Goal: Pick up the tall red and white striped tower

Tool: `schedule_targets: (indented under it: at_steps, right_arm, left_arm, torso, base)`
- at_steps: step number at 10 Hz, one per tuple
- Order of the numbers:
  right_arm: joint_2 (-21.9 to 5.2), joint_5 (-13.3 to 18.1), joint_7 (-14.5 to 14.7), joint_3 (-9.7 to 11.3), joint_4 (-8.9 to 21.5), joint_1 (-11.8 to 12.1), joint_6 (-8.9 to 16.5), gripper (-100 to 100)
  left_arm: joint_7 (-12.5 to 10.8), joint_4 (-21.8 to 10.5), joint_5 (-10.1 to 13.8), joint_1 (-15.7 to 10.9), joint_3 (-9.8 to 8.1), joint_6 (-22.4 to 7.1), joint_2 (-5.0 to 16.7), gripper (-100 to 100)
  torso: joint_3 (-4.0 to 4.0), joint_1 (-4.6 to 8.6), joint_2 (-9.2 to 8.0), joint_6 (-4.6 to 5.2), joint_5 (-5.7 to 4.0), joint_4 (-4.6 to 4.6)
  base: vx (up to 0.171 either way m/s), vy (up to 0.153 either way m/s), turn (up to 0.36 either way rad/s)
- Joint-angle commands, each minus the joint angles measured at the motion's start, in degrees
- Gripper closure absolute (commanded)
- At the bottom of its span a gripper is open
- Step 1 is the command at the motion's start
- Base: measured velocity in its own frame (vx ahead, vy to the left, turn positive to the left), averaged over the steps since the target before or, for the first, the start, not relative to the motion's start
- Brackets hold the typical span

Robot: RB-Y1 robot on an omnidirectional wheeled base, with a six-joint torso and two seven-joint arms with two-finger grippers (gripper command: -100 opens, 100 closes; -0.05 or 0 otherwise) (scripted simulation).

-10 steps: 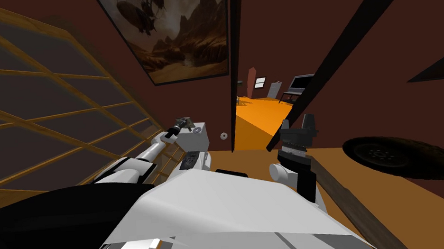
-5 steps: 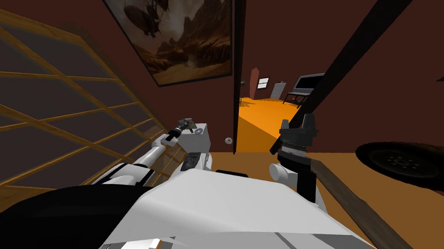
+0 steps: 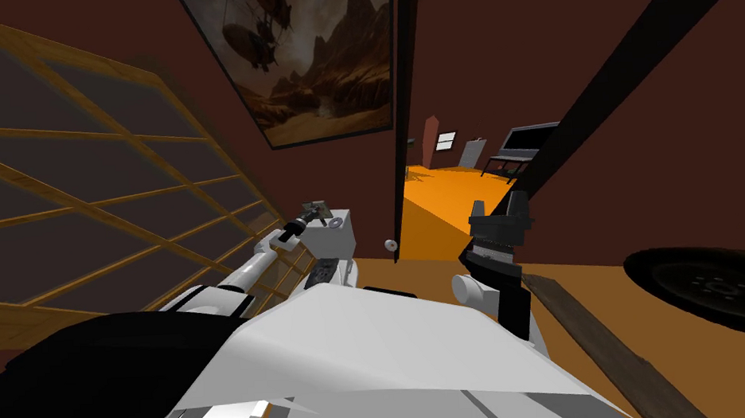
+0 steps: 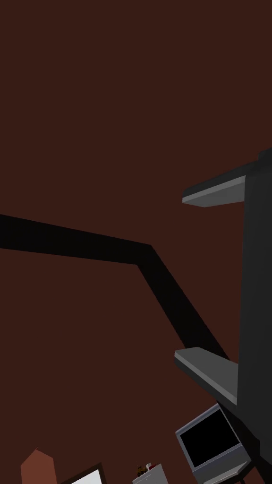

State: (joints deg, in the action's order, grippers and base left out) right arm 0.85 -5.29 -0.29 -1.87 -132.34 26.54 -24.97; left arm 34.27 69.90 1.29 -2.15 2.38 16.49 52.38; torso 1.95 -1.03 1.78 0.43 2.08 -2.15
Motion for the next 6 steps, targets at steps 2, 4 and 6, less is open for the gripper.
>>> schedule_targets:
  at_steps: [2, 4, 6]
  right_arm:
    - [0.0, 0.0, 0.0, 0.0, 0.0, 0.0, 0.0, 0]
    - [0.0, 0.0, 0.0, 0.0, 0.0, 0.0, 0.0, 0]
    - [0.0, 0.0, 0.0, 0.0, 0.0, 0.0, 0.0, 0]
  left_arm:
    - [-1.3, 4.1, -2.8, 4.0, -2.38, -1.2, -2.0, 100]
    - [-1.3, 6.8, -2.8, 6.5, -2.38, -1.2, -2.0, 100]
    - [-1.3, 9.1, -2.8, 6.5, -2.38, -1.2, -2.0, 100]
  torso:
    - [0.13, -0.2, 0.25, -0.2, 0.04, -0.05]
    - [0.34, -0.27, 0.44, -0.02, 0.24, -0.27]
    - [0.37, -0.11, 0.35, 0.14, 0.38, -0.39]
  base:
    - [0.113, 0.046, 0.146]
    - [0.048, 0.007, -0.003]
    - [-0.011, -0.006, -0.011]
